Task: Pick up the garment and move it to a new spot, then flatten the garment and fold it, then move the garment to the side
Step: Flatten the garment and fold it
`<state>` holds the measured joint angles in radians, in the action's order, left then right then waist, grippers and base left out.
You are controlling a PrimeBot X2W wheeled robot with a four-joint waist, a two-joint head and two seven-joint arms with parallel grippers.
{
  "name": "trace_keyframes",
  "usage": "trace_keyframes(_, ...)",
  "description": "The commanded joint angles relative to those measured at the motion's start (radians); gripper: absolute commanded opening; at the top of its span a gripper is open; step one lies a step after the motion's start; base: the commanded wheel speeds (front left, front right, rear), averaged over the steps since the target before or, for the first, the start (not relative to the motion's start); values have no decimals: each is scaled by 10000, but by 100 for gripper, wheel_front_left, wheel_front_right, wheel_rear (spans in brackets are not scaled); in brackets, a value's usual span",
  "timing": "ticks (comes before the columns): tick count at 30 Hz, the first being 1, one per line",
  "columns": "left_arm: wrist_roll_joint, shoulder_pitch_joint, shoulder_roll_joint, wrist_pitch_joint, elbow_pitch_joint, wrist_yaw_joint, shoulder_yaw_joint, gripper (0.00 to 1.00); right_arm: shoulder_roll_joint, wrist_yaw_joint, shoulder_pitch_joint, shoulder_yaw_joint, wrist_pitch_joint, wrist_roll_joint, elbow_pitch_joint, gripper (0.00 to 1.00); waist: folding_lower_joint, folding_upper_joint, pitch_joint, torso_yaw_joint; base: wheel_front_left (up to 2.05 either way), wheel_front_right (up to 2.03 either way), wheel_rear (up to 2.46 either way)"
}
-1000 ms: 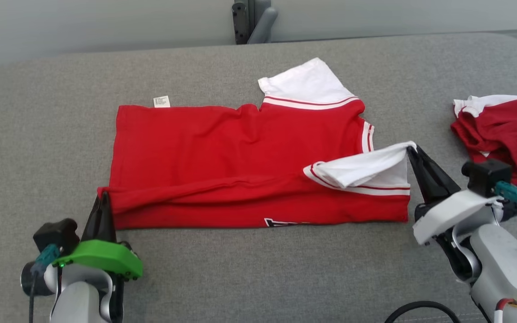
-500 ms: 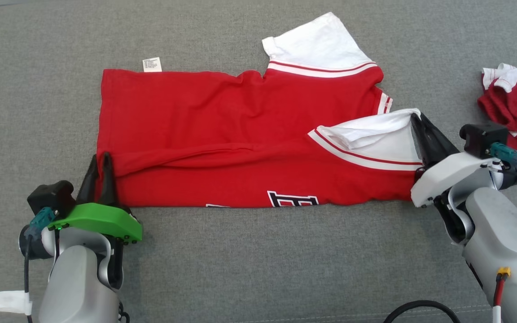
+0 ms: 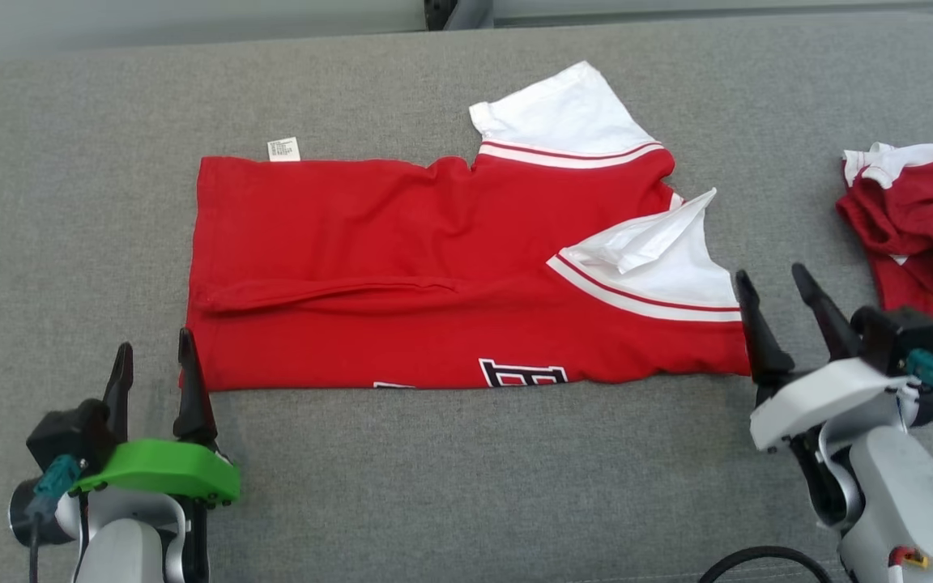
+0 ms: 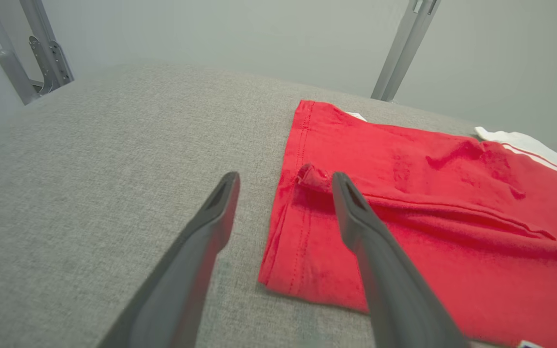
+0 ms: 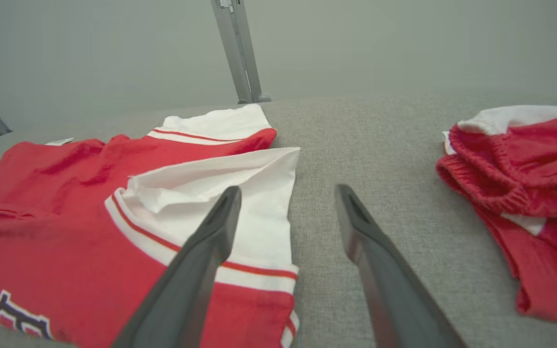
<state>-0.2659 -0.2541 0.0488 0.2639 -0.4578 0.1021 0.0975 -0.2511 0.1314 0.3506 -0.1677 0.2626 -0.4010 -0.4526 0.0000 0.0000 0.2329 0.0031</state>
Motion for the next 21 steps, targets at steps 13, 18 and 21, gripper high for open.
trace_keyframes(13, 549, 2003, 43, -7, 565, -186, -368, 100, 821, -17, -2130, 517, 26, 737, 405, 100, 0, 0, -1504, -313, 0, 0, 0)
trace_keyframes(18, 551, 2325, 43, -7, 546, -240, -459, 100, 964, -17, -2417, 553, 26, 710, 310, 100, 0, 0, -1617, -278, 0, 0, 0)
trace_keyframes(21, 614, 2302, 41, -7, 527, -219, -522, 100, 993, -17, -2428, 566, 25, 666, 210, 100, 0, 0, -1552, -239, 0, 0, 0)
